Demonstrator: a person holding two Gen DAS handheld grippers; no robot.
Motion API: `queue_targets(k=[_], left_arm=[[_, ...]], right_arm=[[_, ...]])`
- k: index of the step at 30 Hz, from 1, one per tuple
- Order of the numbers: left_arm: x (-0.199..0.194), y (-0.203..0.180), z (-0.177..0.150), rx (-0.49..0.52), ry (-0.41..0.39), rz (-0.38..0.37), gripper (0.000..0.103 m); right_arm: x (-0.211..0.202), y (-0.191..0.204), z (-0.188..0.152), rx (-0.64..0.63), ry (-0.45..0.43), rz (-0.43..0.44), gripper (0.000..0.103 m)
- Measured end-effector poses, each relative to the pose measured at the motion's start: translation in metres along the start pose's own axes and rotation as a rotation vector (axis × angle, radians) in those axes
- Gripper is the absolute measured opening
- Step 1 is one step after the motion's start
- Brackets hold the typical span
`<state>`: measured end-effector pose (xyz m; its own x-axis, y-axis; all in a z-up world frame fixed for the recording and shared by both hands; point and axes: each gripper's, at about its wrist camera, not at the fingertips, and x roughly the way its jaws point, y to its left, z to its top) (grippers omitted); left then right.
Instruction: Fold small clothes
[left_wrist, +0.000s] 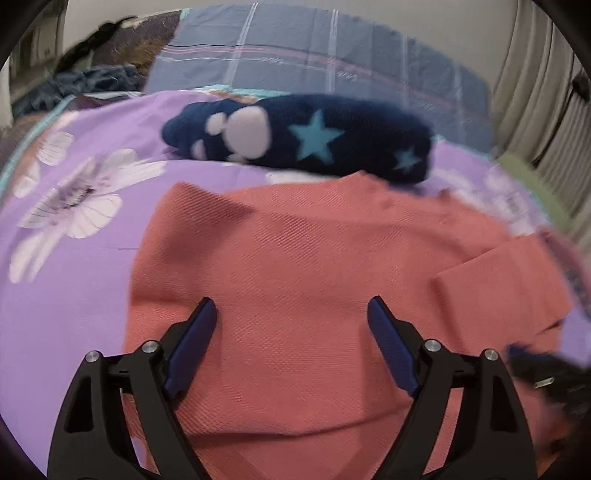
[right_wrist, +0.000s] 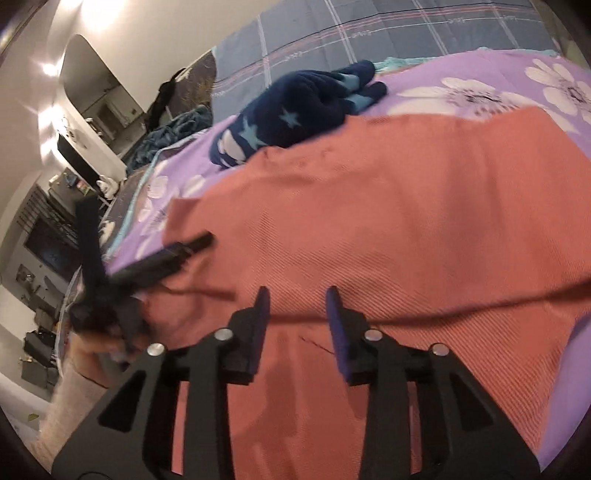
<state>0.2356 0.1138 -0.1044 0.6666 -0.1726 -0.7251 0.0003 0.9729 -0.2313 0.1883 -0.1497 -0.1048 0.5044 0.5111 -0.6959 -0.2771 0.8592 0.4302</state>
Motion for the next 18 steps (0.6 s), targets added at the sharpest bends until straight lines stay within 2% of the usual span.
queue_targets(k=[3, 4, 5, 6, 9, 11, 13, 18], left_arm=[[-0.005, -0.014, 0.001, -0.079, 0.065, -0.278, 0.073], [-0.002, -0.023, 0.0, -0.073, 0.095, -0.315, 0.07], [0.002, -0.033, -0.001, -0.053, 0.122, -0.32, 0.069], [0.009, -0.047, -0.003, -0.006, 0.144, -0.27, 0.069], [0.016, -0.071, -0.005, 0.081, 0.131, -0.189, 0.066], [0.018, -0.079, -0.002, 0.082, 0.127, -0.183, 0.056], [0.021, -0.087, 0.001, 0.099, 0.135, -0.165, 0.037], [0.023, -0.101, 0.003, 0.172, 0.143, -0.1, 0.034]], right_arm=[[0.004, -0.007, -0.008, -0.001, -0.032, 0.017, 0.033], [0.0, -0.009, -0.012, 0.003, -0.036, 0.022, 0.033], [0.0, -0.01, -0.012, 0.007, -0.039, 0.028, 0.033], [0.001, -0.014, -0.01, 0.014, -0.041, 0.034, 0.033], [-0.001, -0.023, -0.01, 0.05, -0.055, 0.063, 0.033], [-0.003, -0.027, -0.012, 0.069, -0.062, 0.08, 0.033], [-0.003, -0.029, -0.011, 0.083, -0.062, 0.096, 0.033], [-0.002, -0.03, -0.01, 0.087, -0.065, 0.105, 0.033]])
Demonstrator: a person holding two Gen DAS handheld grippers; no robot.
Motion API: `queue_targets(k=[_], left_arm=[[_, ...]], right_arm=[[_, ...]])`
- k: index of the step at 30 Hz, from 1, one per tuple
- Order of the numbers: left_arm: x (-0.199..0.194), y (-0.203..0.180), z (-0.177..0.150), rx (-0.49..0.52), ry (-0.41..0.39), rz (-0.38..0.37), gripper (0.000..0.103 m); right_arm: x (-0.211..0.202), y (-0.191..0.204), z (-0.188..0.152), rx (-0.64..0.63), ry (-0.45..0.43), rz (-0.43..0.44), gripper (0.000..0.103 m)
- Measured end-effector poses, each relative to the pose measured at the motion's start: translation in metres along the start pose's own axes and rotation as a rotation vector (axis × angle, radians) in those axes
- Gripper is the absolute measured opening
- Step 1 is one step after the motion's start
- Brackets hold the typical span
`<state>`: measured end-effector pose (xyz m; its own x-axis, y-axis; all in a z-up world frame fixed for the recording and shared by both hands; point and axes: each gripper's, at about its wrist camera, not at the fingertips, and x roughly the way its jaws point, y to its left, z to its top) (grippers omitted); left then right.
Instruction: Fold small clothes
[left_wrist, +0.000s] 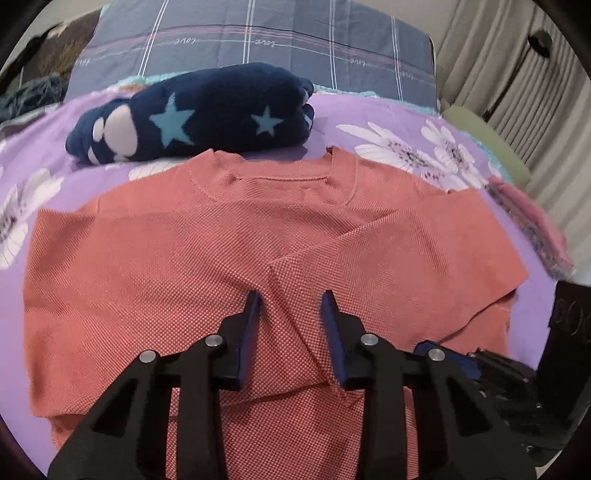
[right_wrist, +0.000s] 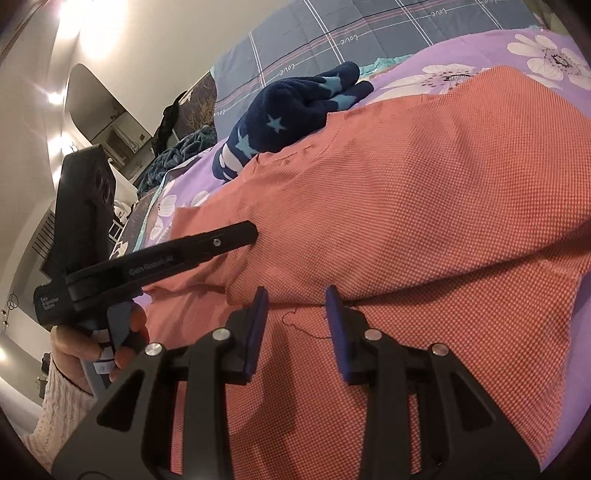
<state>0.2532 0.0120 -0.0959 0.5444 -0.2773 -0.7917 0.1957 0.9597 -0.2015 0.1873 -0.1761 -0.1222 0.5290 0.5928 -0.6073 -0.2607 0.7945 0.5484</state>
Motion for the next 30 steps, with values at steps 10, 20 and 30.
queue_targets(k=[10, 20, 30], left_arm=[[-0.011, -0.005, 0.0, -0.017, -0.018, -0.049, 0.036], [0.004, -0.016, -0.005, 0.039, 0.017, -0.058, 0.006], [-0.086, -0.039, 0.05, 0.095, -0.231, -0.09, 0.005]], right_arm=[[-0.001, -0.002, -0.001, 0.01, -0.001, 0.014, 0.033], [-0.004, -0.001, -0.001, 0.007, -0.013, 0.007, 0.033], [-0.036, -0.024, 0.004, 0.115, -0.194, -0.075, 0.04]])
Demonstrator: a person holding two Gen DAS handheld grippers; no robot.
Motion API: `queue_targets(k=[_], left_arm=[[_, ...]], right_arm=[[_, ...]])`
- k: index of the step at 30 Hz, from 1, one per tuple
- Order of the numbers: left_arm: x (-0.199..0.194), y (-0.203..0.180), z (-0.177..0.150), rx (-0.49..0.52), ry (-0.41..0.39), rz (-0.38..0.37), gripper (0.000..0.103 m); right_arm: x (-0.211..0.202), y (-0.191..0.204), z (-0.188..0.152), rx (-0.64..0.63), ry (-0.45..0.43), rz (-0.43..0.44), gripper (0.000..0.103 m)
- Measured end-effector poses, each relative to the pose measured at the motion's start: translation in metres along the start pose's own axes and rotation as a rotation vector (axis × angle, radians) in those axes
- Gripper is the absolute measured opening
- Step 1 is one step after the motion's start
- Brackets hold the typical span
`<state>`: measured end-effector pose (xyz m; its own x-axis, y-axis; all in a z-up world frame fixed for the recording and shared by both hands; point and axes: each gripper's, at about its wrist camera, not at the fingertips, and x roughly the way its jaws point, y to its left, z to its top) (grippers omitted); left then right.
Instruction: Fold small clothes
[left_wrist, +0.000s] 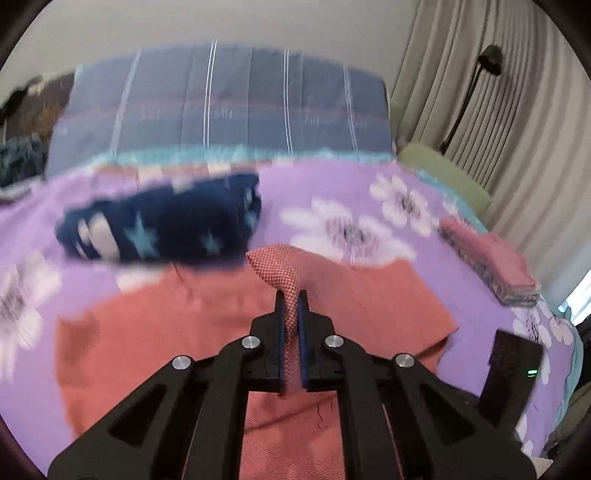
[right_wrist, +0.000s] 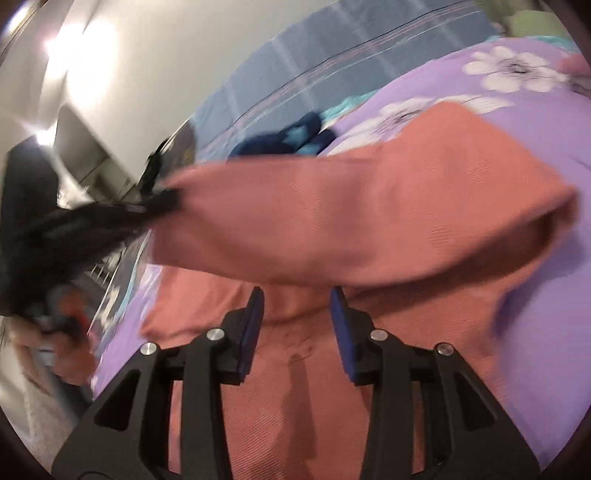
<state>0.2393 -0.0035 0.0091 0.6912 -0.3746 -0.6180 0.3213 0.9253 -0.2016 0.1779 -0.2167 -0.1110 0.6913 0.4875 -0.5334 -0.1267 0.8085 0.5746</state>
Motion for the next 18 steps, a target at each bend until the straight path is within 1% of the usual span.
queue_targets(k=[2, 4, 6, 8, 10, 12, 15, 17, 18], left_arm=[[-0.017, 0.001, 0.011, 0.014, -0.035, 0.017, 0.005], [-0.032, 0.008, 0.014, 0.011, -0.05, 0.035, 0.005], [-0.041, 0.015, 0.013, 0.013, -0.056, 0.062, 0.005], [-0.051, 0.028, 0.009, 0.016, -0.062, 0.114, 0.005], [-0.056, 0.042, 0.003, -0.005, -0.057, 0.145, 0.005], [-0.061, 0.064, -0.004, -0.046, -0.043, 0.183, 0.005], [-0.06, 0.094, -0.015, -0.109, -0.001, 0.215, 0.006], [-0.051, 0.112, -0.028, -0.134, 0.041, 0.26, 0.009], [-0.044, 0.121, -0.034, -0.139, 0.062, 0.299, 0.011]], right_arm=[[0.006, -0.005, 0.0, 0.023, 0.026, 0.001, 0.04], [0.008, -0.003, 0.0, 0.012, 0.034, -0.01, 0.04], [0.009, -0.001, -0.001, 0.0, 0.035, -0.019, 0.04], [0.011, -0.002, -0.001, 0.004, 0.047, -0.033, 0.039], [0.011, -0.003, -0.001, 0.008, 0.05, -0.034, 0.038], [0.01, -0.001, -0.002, 0.001, 0.051, -0.043, 0.038], [0.012, 0.001, -0.002, -0.007, 0.053, -0.05, 0.039], [0.012, 0.001, -0.002, -0.006, 0.054, -0.049, 0.039], [0.012, 0.0, -0.001, -0.007, 0.054, -0.049, 0.04]])
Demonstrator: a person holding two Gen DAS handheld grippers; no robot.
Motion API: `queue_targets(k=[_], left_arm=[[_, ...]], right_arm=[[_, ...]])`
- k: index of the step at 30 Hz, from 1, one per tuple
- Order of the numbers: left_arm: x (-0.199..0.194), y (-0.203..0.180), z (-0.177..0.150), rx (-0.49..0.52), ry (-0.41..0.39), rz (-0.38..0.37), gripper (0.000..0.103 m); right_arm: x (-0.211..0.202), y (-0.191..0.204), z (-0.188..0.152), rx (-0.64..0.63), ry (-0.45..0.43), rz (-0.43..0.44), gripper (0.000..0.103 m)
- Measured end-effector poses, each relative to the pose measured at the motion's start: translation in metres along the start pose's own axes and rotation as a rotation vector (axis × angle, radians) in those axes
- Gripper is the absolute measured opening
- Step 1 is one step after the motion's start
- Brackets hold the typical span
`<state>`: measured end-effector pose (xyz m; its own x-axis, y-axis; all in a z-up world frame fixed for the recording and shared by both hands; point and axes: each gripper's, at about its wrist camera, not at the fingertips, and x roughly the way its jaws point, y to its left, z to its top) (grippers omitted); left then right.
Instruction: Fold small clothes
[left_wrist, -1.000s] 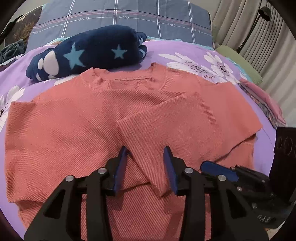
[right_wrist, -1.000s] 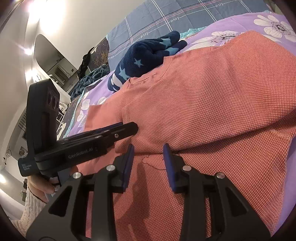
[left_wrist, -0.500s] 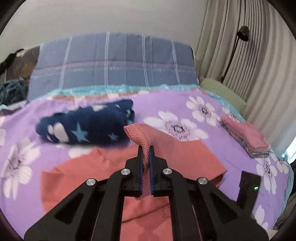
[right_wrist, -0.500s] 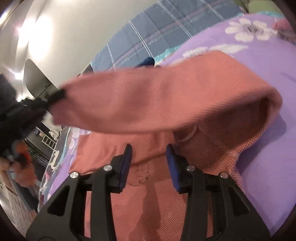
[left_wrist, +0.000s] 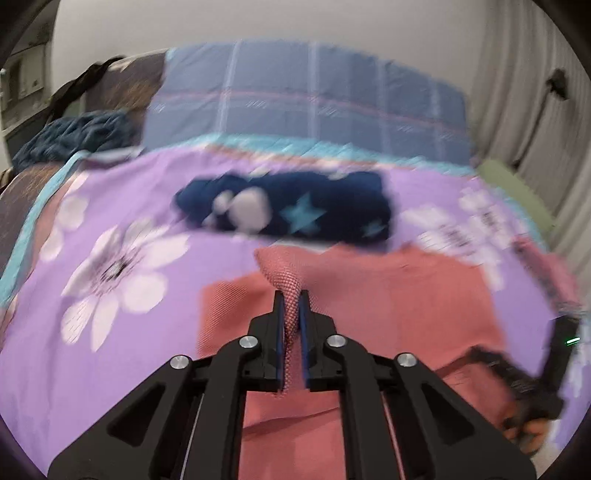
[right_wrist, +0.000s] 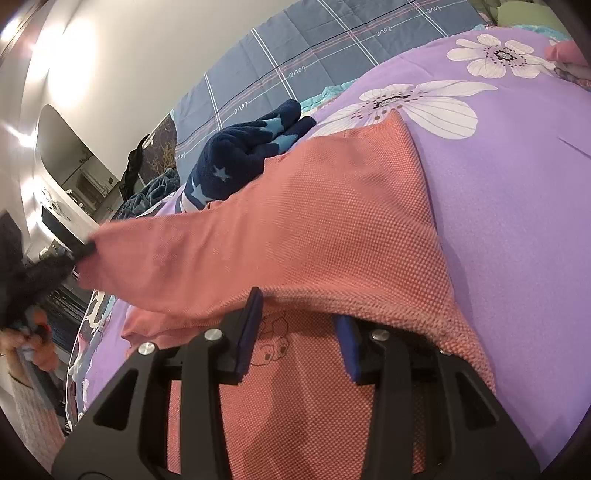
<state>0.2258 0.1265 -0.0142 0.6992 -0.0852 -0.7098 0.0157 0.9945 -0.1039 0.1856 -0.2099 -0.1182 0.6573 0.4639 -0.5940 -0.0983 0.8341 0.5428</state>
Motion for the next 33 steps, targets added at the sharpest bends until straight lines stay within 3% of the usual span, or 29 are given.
queue_targets(k=[2, 5, 9, 11, 13, 14, 15, 16, 17, 19, 20, 22, 27, 29, 31, 33], left_arm=[[0.019, 0.015, -0.011, -0.017, 0.039, 0.086, 0.012], [0.037, 0.033, -0.026, -0.079, 0.094, 0.092, 0.013], [0.047, 0.03, -0.039, -0.069, 0.109, 0.089, 0.034], [0.054, 0.019, -0.049, -0.008, 0.121, 0.128, 0.038], [0.059, 0.005, -0.063, 0.076, 0.108, 0.199, 0.043], [0.058, 0.001, -0.068, 0.106, 0.081, 0.229, 0.045], [0.057, -0.001, -0.072, 0.12, 0.067, 0.249, 0.046], [0.056, -0.001, -0.073, 0.121, 0.062, 0.253, 0.046], [0.055, 0.0, -0.073, 0.118, 0.061, 0.253, 0.047], [0.055, 0.003, -0.073, 0.107, 0.064, 0.25, 0.05], [0.055, 0.004, -0.072, 0.1, 0.064, 0.247, 0.05], [0.055, 0.008, -0.073, 0.085, 0.062, 0.246, 0.056], [0.057, 0.017, -0.072, 0.04, 0.07, 0.228, 0.063], [0.058, 0.017, -0.072, 0.039, 0.068, 0.231, 0.063], [0.058, 0.014, -0.073, 0.05, 0.064, 0.246, 0.064], [0.058, 0.012, -0.073, 0.06, 0.062, 0.259, 0.064]], right_arm=[[0.0, -0.001, 0.0, -0.002, 0.001, -0.001, 0.04], [-0.001, -0.003, 0.0, -0.005, 0.001, 0.001, 0.042], [0.0, 0.0, 0.0, -0.014, 0.003, -0.005, 0.043], [-0.002, 0.001, -0.001, -0.02, 0.004, -0.02, 0.043], [-0.012, 0.003, -0.001, -0.033, -0.038, -0.112, 0.034], [-0.025, 0.001, 0.0, -0.021, -0.102, -0.234, 0.031], [-0.035, -0.001, 0.0, -0.002, -0.139, -0.297, 0.031], [-0.042, -0.006, 0.0, 0.022, -0.147, -0.283, 0.023], [-0.045, -0.008, -0.001, 0.031, -0.129, -0.274, 0.023], [-0.049, -0.007, -0.007, 0.016, -0.057, -0.292, 0.03], [-0.053, -0.004, -0.011, -0.008, -0.033, -0.277, 0.04], [-0.065, 0.001, -0.013, -0.038, -0.043, -0.252, 0.048], [-0.075, 0.004, 0.038, -0.088, -0.094, -0.229, 0.056], [-0.059, -0.001, 0.069, -0.113, -0.103, -0.262, 0.05], [-0.026, -0.01, 0.097, -0.141, -0.05, -0.31, 0.041], [0.009, -0.02, 0.111, -0.115, 0.059, -0.291, 0.041]])
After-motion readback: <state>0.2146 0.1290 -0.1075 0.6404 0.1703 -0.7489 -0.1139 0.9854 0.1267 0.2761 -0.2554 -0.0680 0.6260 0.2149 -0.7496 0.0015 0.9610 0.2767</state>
